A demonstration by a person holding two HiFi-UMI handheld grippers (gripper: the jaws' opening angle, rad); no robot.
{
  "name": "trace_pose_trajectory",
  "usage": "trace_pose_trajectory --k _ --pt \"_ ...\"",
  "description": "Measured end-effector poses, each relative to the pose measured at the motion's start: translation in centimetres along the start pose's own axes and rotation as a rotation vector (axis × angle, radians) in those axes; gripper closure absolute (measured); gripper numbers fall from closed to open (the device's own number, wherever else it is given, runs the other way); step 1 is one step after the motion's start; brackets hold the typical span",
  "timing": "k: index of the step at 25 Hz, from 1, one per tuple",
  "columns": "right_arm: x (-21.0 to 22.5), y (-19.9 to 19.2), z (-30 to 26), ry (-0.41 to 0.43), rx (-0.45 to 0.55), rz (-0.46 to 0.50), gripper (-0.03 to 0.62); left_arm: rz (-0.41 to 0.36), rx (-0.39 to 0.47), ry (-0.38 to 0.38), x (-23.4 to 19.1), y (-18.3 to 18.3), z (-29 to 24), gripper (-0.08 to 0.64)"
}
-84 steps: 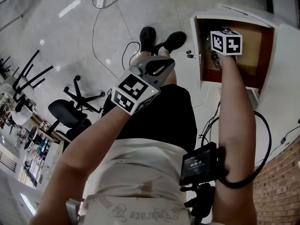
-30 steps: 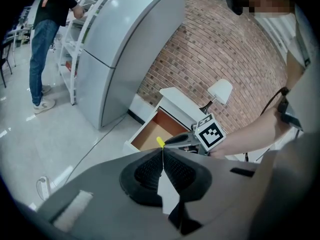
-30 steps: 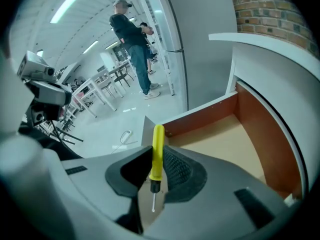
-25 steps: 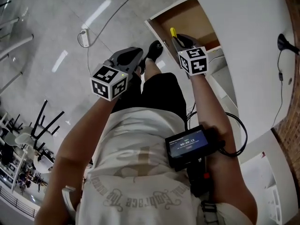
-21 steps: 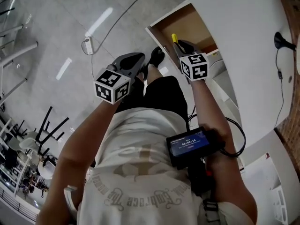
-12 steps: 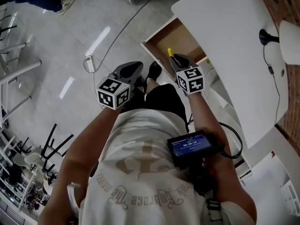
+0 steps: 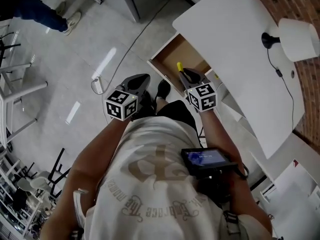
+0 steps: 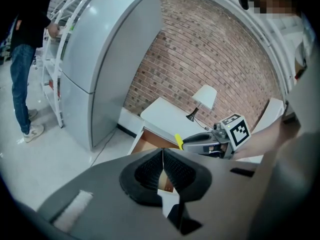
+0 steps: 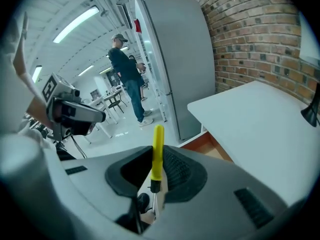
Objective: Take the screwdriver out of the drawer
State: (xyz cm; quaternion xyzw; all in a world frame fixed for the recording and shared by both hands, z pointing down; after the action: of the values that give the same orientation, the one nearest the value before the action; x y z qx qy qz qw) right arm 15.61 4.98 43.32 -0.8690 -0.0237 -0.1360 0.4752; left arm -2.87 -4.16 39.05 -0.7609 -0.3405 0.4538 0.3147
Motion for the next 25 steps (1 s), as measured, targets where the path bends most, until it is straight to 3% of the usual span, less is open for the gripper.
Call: trace_pose_trajectory --k 25 --pt "-1.2 9.0 6.9 -0.047 0.238 0.048 0.538 -0.096 0.074 -0.086 2.0 5.6 -1.3 0.554"
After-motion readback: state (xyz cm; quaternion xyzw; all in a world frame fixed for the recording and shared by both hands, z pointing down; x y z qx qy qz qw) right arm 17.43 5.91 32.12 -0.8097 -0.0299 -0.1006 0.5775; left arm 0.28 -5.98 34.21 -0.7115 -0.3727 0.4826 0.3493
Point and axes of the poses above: the fingertips, and each gripper's own axes: z backward along the fingers, x to its right, y out of its top, the point moved 6 cm from there along z, backward along the fingers, and after that the axes turned 12 degrees about x, right-handed, at the moved point
